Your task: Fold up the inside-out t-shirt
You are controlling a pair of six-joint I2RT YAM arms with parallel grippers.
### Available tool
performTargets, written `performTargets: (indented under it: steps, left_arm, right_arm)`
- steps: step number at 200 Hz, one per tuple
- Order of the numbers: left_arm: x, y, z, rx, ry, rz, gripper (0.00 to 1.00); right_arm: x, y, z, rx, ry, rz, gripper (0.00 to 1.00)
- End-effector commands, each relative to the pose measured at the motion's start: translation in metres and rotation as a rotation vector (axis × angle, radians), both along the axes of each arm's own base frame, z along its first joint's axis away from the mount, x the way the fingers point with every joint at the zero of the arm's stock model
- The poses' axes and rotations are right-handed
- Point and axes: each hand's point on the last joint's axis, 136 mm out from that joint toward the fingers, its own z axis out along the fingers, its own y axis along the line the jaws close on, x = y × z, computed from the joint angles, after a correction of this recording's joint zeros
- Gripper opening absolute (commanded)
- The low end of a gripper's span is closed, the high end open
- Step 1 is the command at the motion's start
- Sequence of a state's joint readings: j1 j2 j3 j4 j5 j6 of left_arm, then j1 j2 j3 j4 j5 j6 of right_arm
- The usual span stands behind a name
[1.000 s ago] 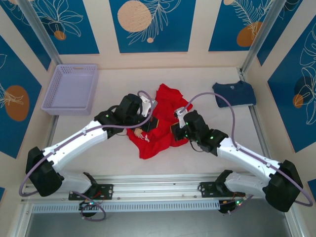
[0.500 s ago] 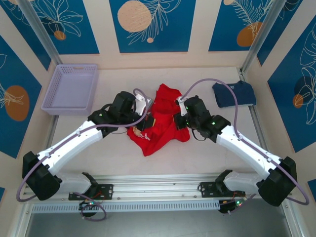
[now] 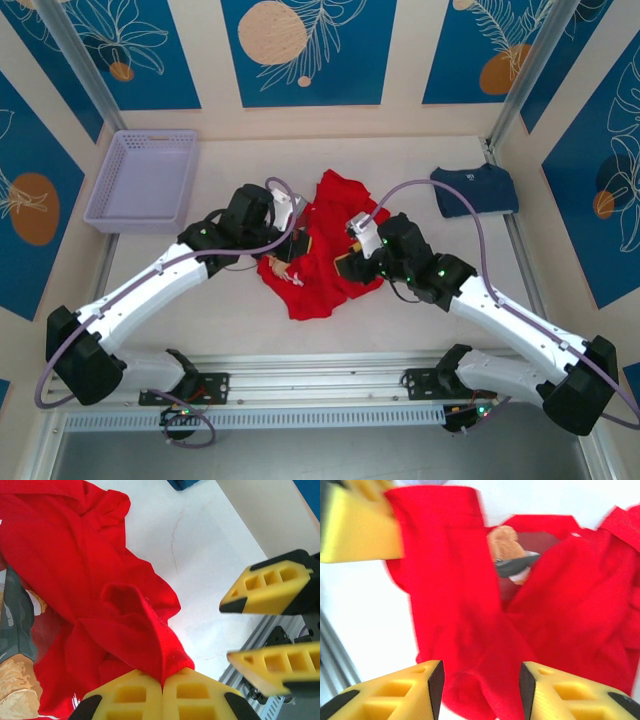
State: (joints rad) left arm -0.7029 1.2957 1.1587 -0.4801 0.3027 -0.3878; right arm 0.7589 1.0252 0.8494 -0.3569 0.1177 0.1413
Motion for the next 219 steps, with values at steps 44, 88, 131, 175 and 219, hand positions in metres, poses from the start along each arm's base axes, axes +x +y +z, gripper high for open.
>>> performTargets:
  steps: [44, 88, 131, 175, 219]
  left_arm:
    - [0.009, -0.002, 0.012, -0.029, -0.003, 0.031, 0.0]
    - [0.008, -0.006, 0.015, -0.052, 0.005, 0.021, 0.0]
    - [0.006, -0.006, 0.018, -0.066, 0.002, 0.013, 0.0]
    - [0.014, 0.003, 0.018, -0.062, -0.01, 0.046, 0.0]
    - [0.04, 0.018, 0.012, -0.047, -0.02, 0.13, 0.0]
  right_arm:
    - [-0.024, 0.045, 0.019, 0.016, -0.225, 0.169, 0.42]
    - [0.006, 0.037, -0.005, -0.085, -0.223, -0.015, 0.56]
    - [0.02, 0.04, -0.022, 0.02, -0.108, 0.013, 0.48]
    - [-0.003, 0.035, -0.009, 0.221, -0.008, 0.188, 0.03]
    - [-0.024, 0.036, 0.018, 0.438, 0.075, 0.366, 0.0]
